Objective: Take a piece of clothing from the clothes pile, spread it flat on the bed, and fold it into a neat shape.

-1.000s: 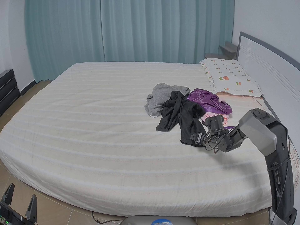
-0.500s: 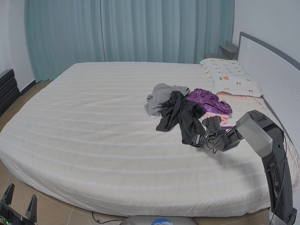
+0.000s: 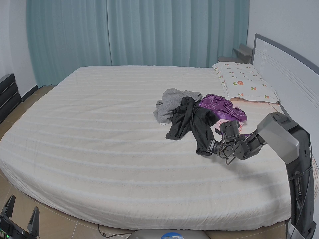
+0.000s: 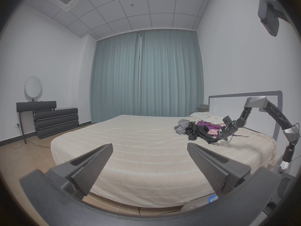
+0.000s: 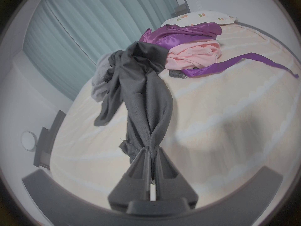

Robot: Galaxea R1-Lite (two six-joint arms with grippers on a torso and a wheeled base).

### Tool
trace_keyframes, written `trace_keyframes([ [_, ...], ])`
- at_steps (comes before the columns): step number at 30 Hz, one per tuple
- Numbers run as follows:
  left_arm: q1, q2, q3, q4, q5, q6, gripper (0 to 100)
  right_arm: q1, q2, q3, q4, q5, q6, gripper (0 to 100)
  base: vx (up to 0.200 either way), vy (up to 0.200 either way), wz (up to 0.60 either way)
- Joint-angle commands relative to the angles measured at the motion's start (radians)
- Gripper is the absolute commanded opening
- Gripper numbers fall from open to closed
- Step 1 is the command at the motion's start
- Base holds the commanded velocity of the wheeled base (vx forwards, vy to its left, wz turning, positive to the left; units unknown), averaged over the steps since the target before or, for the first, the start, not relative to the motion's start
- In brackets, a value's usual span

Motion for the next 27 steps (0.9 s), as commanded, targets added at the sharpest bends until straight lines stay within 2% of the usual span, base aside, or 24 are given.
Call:
trace_keyframes([
  [1, 0.0, -0.012, 0.018, -0.001, 0.001, 0.0, 100, -0.003, -0.215, 0.218, -0.108, 0.09, 0.053, 0, 0.0, 0.0, 0.0],
  [4, 0.0, -0.012, 0.018, -0.001, 0.001, 0.0, 100, 0.011, -0.298, 0.364, -0.254, 0.116, 0.056, 0, 0.0, 0.0, 0.0],
  [9, 0.0, -0.012, 0.018, -0.001, 0.001, 0.0, 100, 0.046, -0.413, 0.554, -0.509, 0.117, 0.062, 0, 0.0, 0.0, 0.0],
  [12, 0.0, -0.012, 0.018, -0.001, 0.001, 0.0, 100, 0.074, -0.499, 0.638, -0.602, 0.119, 0.073, 0, 0.0, 0.0, 0.0],
  [19, 0.0, -0.013, 0.018, -0.001, 0.001, 0.003, 100, 0.109, -0.686, 0.713, -0.633, 0.12, 0.073, 0, 0.0, 0.0, 0.0],
  [27, 0.0, -0.015, 0.018, -0.005, -0.028, 0.066, 100, 0.152, -0.799, 0.718, -0.636, 0.12, 0.073, 0, 0.0, 0.0, 0.0],
])
